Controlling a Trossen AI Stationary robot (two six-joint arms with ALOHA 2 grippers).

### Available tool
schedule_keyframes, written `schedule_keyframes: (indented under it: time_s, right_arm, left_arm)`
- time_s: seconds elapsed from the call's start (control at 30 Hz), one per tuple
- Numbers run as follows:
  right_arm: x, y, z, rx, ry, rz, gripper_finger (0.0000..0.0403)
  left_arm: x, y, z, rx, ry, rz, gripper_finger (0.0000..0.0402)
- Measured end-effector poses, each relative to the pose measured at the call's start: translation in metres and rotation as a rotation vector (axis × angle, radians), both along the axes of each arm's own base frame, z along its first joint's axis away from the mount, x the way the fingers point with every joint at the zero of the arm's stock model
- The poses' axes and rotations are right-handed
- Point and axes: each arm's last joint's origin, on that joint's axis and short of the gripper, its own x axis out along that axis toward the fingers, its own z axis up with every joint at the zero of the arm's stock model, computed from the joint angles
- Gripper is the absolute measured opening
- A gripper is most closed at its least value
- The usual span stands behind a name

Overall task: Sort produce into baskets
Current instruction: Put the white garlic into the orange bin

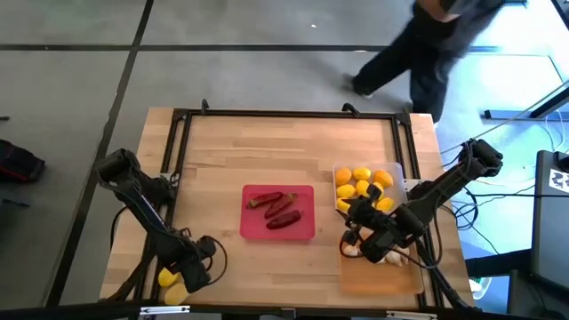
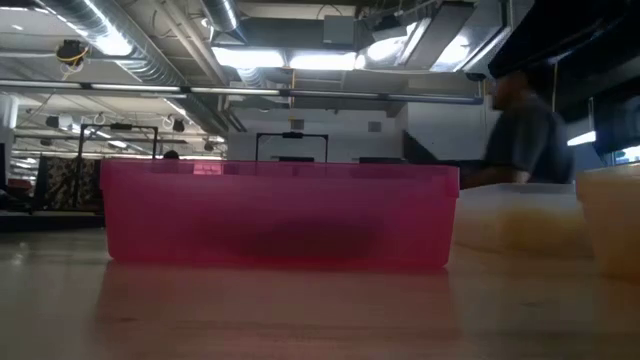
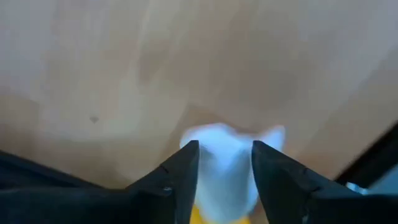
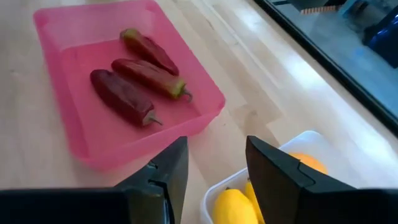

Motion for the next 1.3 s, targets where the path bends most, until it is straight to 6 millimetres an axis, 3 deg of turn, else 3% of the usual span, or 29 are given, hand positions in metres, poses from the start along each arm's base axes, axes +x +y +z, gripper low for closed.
schedule_keyframes:
  time_s: [0.2, 0.47, 0.57, 0.7, 0.93, 1.13, 1.3]
  right_arm:
    - [0.001, 0.001, 0.001, 0.018, -0.015, 0.002, 0.0156]
    - [0.001, 0.002, 0.0, 0.018, 0.007, 0.022, 0.0156]
    - [0.004, -0.001, 0.001, 0.022, -0.001, 0.012, 0.0156]
    - [0.006, -0.002, 0.001, 0.025, 0.003, 0.013, 0.0156]
    - [0.008, -0.004, 0.0, 0.028, 0.017, 0.017, 0.0156]
    - [0.007, -0.004, 0.001, 0.014, 0.026, 0.031, 0.0156]
    - [0.007, -0.004, 0.0, 0.014, 0.027, 0.032, 0.0156]
  left_arm:
    - [0.008, 0.007, -0.001, -0.01, -0.006, -0.103, 0.0101]
    - [0.01, 0.009, 0.0, -0.006, -0.017, -0.149, 0.0014]
    - [0.01, 0.011, 0.003, -0.006, -0.025, -0.143, 0.0004]
    - [0.006, 0.015, 0.017, -0.039, -0.058, -0.136, 0.003]
    - [-0.008, 0.021, 0.046, -0.072, -0.183, -0.089, 0.0112]
    - [-0.026, 0.008, 0.044, -0.056, -0.174, -0.191, 0.0176]
    - [-0.029, 0.001, 0.035, -0.007, -0.173, -0.22, 0.0202]
